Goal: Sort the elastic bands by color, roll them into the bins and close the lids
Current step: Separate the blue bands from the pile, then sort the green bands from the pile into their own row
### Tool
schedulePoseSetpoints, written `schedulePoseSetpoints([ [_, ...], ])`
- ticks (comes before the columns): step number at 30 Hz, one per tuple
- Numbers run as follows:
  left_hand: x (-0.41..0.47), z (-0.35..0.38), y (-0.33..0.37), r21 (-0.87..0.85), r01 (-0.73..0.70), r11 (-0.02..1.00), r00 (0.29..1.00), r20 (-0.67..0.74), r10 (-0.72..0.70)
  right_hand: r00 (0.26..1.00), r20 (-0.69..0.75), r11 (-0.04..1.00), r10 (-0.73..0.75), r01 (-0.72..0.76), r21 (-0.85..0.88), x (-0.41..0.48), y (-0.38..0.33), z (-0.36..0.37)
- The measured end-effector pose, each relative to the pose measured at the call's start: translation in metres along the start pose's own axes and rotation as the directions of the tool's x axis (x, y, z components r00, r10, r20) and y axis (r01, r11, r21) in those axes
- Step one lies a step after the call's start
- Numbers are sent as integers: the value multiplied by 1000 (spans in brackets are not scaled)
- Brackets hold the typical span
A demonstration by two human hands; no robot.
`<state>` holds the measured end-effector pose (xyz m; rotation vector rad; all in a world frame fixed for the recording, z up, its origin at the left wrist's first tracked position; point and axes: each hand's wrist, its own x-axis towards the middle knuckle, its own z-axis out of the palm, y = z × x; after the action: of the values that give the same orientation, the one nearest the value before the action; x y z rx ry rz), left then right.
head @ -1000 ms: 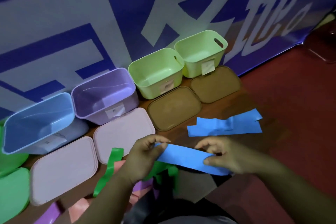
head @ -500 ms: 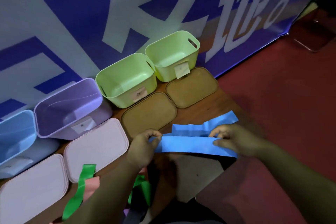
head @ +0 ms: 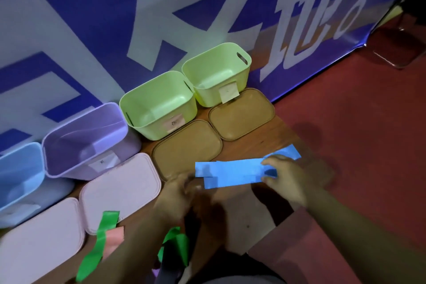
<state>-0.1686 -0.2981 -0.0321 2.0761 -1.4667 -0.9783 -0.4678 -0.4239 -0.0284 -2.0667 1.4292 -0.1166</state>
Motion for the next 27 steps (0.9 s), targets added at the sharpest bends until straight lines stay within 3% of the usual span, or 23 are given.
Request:
schedulePoseSetpoints([
  [6,-78,-23,-42,60,95,994,977,-198,-82,985,117,992,-128,127,20,-9,-56,55],
  [13,-144,-40,-85,1,145,989,948,-286,-139,909,292,952,-298,306,21,-24,-125,105],
  [19,-173,-46,-115,-82,213,974,933,-278,-227,843,382,924,-378,365,110,-41,-165,144],
  [27,-188,-47,-145,-102,200,974,955,-203,-217,870,321,925,-374,376,58,-56,-192,169],
])
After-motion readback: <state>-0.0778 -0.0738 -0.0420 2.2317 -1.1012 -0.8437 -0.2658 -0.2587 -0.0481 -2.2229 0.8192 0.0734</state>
